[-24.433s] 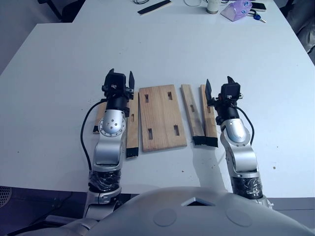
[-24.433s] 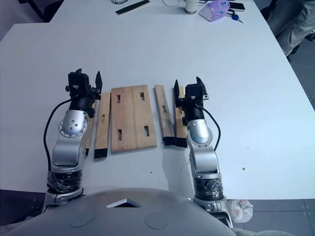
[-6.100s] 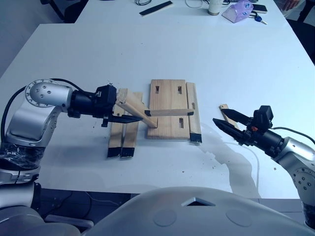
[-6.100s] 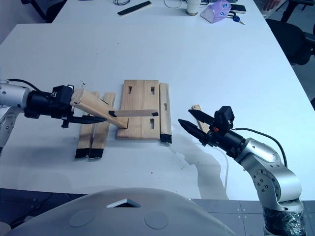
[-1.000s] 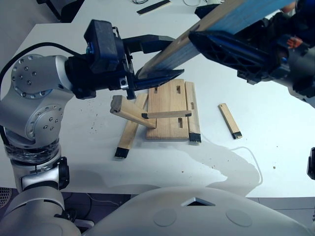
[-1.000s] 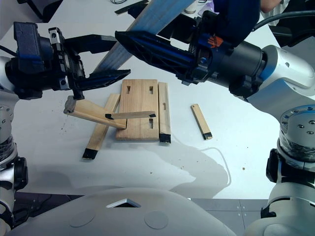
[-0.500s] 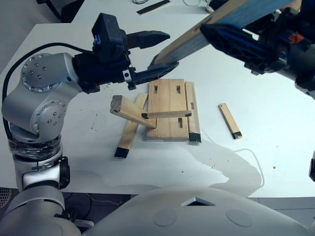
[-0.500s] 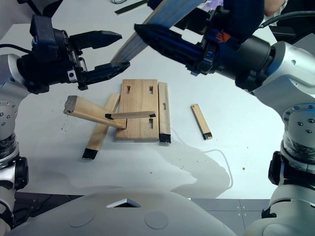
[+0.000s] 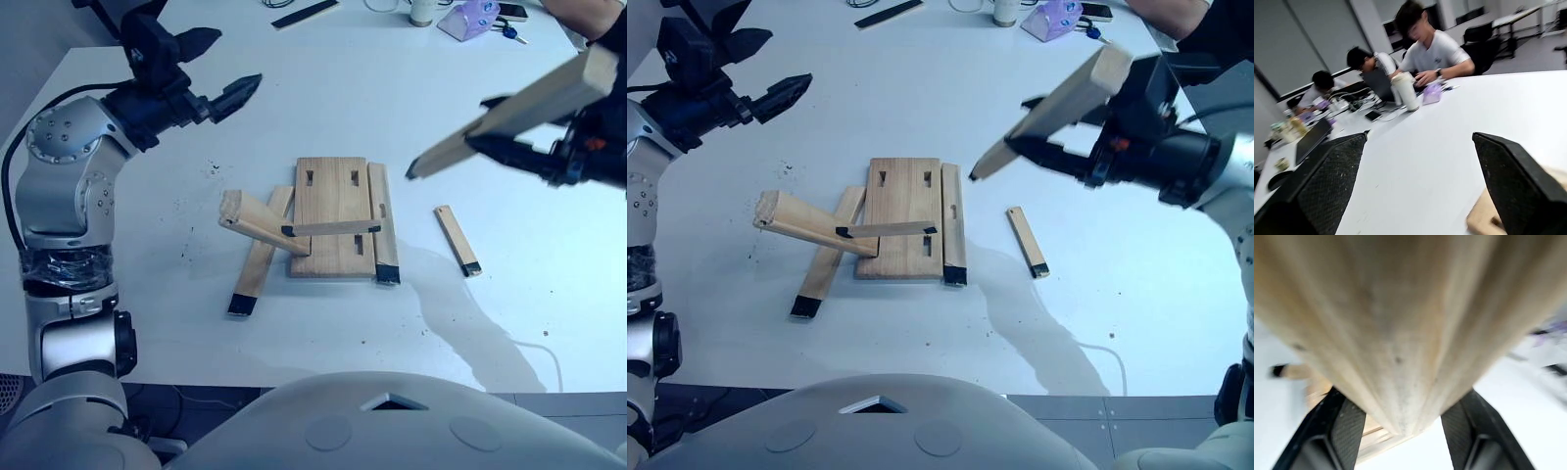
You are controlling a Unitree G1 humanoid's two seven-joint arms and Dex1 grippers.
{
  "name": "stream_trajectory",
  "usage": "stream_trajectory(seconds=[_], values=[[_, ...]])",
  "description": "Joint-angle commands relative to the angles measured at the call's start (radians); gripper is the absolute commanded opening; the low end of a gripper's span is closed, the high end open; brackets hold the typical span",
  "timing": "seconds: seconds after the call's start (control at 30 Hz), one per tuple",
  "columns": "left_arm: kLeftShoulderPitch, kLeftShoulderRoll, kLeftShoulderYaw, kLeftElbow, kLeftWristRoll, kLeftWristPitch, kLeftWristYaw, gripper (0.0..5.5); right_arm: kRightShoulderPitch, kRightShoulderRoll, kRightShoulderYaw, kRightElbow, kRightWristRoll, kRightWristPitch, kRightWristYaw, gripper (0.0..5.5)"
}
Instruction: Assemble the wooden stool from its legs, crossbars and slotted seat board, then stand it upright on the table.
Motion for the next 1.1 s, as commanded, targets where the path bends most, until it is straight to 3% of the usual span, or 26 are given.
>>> stream_trajectory(seconds=[0.03,0.3,0.5,1.1], values=[[0.121,0.035,-0.041,0.074,0.110,-0.158,-0.082,4.01,0.054,0.042,0.074,-0.090,-0.026,-0.011,0.024,2.06],[0.258,0.113,-0.171,0.194,0.295,-0.471,-0.272,4.01,0.121,0.144,0.181,-0.135,-0.146,-0.062,-0.019,2.06],[0.258,0.132,-0.206,0.256,0.338,-0.565,-0.341,4.01,0.130,0.209,0.236,-0.135,-0.211,-0.099,-0.038,2.06],[0.281,0.152,-0.234,0.136,0.288,-0.484,-0.467,4.01,0.249,0.173,0.328,-0.166,-0.307,-0.152,0.067,2.06]])
